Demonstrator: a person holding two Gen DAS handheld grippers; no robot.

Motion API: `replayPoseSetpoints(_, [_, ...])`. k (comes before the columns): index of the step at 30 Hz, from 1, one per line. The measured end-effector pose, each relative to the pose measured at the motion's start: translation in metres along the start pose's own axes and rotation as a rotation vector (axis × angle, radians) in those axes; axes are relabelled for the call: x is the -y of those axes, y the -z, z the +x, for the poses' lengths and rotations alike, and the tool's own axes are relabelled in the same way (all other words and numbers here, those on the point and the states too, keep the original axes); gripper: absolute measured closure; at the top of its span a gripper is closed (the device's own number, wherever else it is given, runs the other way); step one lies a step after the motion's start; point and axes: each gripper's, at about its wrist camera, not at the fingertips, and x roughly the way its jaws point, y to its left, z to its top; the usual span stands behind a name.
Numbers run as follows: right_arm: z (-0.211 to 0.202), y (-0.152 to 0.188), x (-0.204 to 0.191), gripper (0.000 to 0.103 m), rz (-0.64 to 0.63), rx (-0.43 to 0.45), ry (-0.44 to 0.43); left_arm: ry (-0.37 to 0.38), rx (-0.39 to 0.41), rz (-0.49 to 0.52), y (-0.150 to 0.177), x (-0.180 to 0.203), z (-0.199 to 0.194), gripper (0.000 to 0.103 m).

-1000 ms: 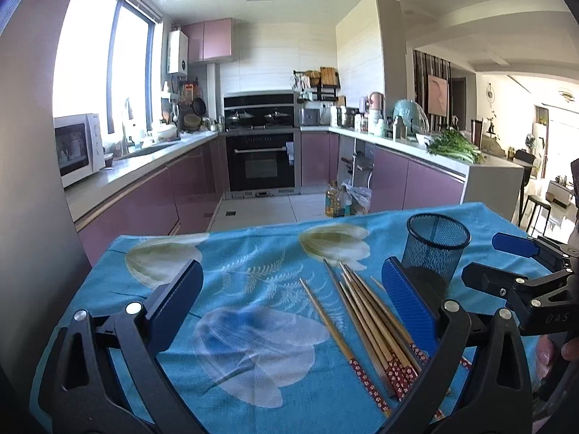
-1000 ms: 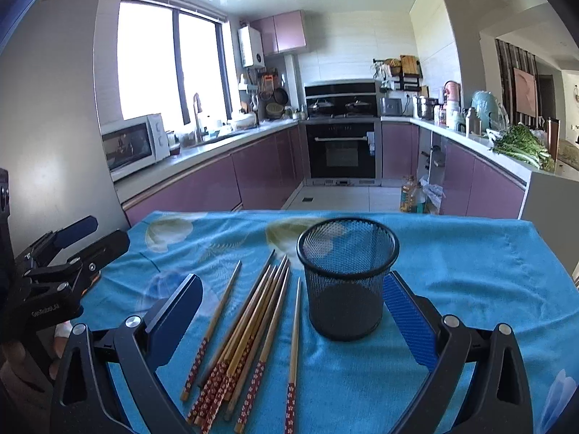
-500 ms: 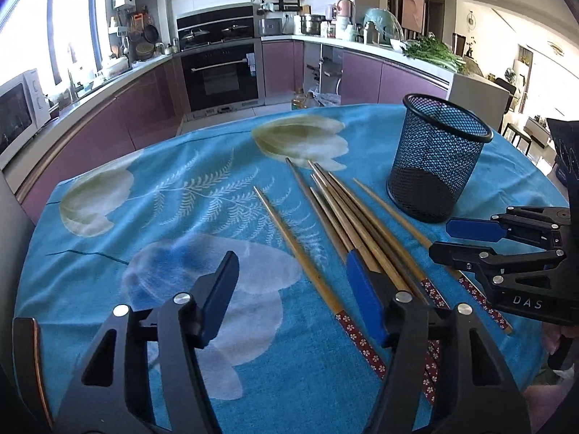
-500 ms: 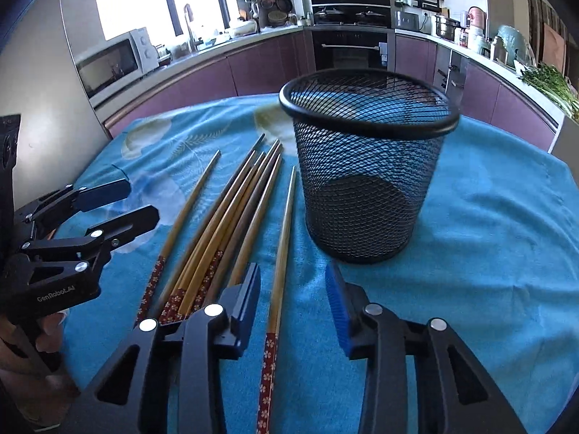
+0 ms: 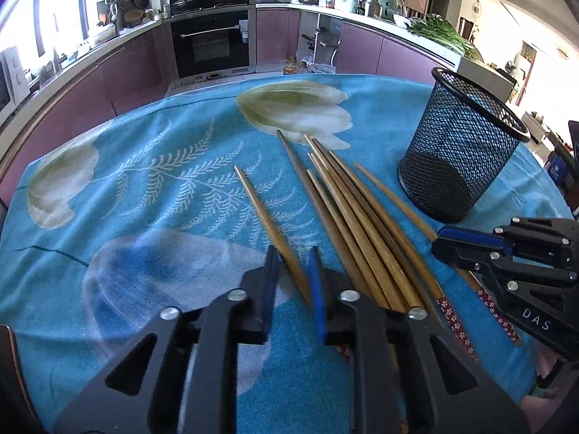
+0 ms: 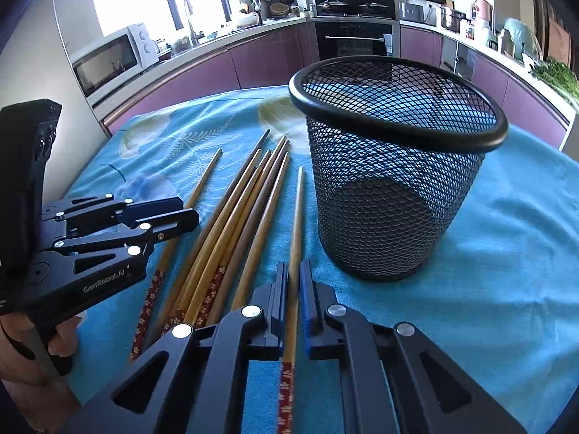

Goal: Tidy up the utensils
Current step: 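Move the right gripper down onto the chopstick pile and grasp one chopstick, then lift the chopstick upright and lower it into the black mesh cup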

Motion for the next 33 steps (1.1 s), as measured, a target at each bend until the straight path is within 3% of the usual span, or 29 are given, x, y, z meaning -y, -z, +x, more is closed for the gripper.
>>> replayPoseSetpoints(5, [-0.011, -0.002, 0.000, 0.098, 0.008, 0.027, -0.024, 0.000, 0.010, -0.035, 0.000, -0.004, -0.005, 0.095])
replayPoseSetpoints(14, [-0.052, -0.007, 0.000, 0.098, 0.005, 0.127, -0.116, 0.047, 0.090, -0.028, 0.000, -0.007, -0.050, 0.095])
replayPoseSetpoints(22, [-0.090, -0.013, 0.008, 0.098, 0.019, 0.231, -0.170, 0.148, 0.200, -0.008, -0.010, -0.002, -0.108, 0.095])
replayPoseSetpoints(33, [-0.132, -0.037, 0.026, 0.097, 0.018, 0.364, -0.178, 0.262, 0.370, -0.008, -0.031, 0.004, -0.179, 0.096])
